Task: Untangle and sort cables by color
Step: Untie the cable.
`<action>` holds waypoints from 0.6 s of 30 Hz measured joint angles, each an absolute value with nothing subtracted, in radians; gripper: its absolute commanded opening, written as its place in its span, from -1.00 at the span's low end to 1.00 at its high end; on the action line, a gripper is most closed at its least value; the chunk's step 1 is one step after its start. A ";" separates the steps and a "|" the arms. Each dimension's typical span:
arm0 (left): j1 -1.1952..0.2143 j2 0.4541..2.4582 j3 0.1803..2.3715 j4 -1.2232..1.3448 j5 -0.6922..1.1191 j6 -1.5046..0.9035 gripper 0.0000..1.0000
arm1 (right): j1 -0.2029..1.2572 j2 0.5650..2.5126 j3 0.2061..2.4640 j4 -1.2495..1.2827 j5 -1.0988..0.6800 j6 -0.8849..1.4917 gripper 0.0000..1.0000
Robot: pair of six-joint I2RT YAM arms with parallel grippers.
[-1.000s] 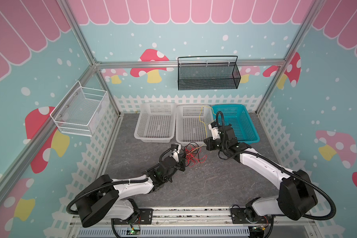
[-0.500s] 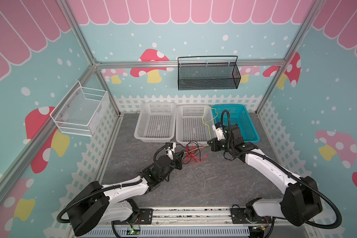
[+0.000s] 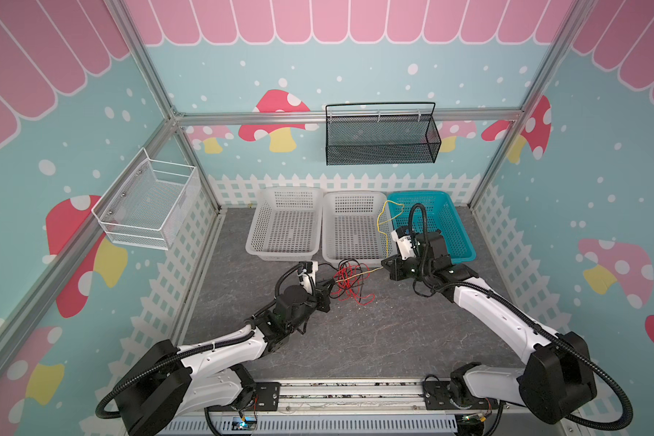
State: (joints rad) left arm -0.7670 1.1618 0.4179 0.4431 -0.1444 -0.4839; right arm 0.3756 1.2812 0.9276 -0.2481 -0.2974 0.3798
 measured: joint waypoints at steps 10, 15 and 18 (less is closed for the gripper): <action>-0.737 1.115 0.399 0.432 -0.102 -0.502 -0.96 | 0.366 1.281 0.957 -0.262 -0.347 0.339 -1.00; -0.723 1.115 0.386 0.451 -0.059 -0.493 -0.78 | 0.359 1.263 0.921 -0.218 -0.383 0.327 -1.00; -0.687 1.115 0.360 0.406 -0.099 -0.477 -0.60 | 0.329 1.256 0.907 -0.190 -0.284 0.309 -1.00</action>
State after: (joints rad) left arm -0.6868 1.1149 0.3595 0.4057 -0.0986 -0.4767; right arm 0.3290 1.2556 0.9066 -0.1898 -0.2840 0.3088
